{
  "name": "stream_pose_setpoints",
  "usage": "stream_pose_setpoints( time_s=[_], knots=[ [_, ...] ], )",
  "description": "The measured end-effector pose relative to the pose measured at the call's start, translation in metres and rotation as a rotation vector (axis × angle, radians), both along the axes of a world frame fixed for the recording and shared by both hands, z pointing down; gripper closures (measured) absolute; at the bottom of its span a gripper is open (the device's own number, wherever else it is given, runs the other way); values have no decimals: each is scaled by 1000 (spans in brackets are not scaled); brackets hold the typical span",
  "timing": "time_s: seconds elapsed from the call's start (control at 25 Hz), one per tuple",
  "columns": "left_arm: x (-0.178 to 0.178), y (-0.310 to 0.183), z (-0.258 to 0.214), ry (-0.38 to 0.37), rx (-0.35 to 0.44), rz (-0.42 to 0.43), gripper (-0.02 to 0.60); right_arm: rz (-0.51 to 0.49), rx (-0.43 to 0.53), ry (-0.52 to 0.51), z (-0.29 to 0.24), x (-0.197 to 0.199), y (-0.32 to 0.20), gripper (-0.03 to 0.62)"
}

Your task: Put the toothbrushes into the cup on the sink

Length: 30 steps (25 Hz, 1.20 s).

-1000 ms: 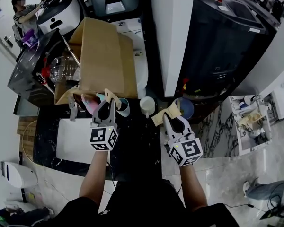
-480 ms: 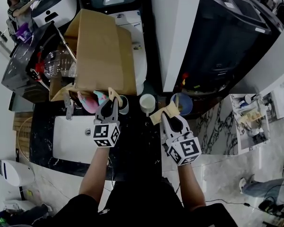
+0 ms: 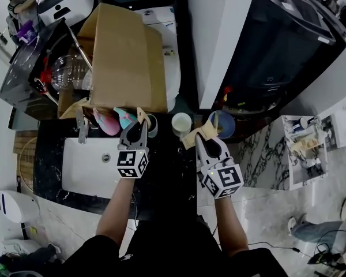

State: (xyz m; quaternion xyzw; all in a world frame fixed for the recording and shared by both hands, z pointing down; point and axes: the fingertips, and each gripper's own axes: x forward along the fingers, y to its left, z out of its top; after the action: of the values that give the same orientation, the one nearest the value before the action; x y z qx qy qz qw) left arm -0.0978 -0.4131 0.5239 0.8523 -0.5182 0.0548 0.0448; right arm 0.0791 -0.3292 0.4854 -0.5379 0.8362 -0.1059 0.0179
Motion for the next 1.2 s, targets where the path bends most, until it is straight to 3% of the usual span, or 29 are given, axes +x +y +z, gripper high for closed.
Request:
stream_pose_setpoints(
  time_s=[1.0,1.2],
  knots=[
    [5,-4,42,-96,-93,8,546,-10,-25,-3,12,-2,-10,564],
    [8,-2,40,-108,-91,22,459,-13,-19,-5,10,-1,-10,565]
  ],
)
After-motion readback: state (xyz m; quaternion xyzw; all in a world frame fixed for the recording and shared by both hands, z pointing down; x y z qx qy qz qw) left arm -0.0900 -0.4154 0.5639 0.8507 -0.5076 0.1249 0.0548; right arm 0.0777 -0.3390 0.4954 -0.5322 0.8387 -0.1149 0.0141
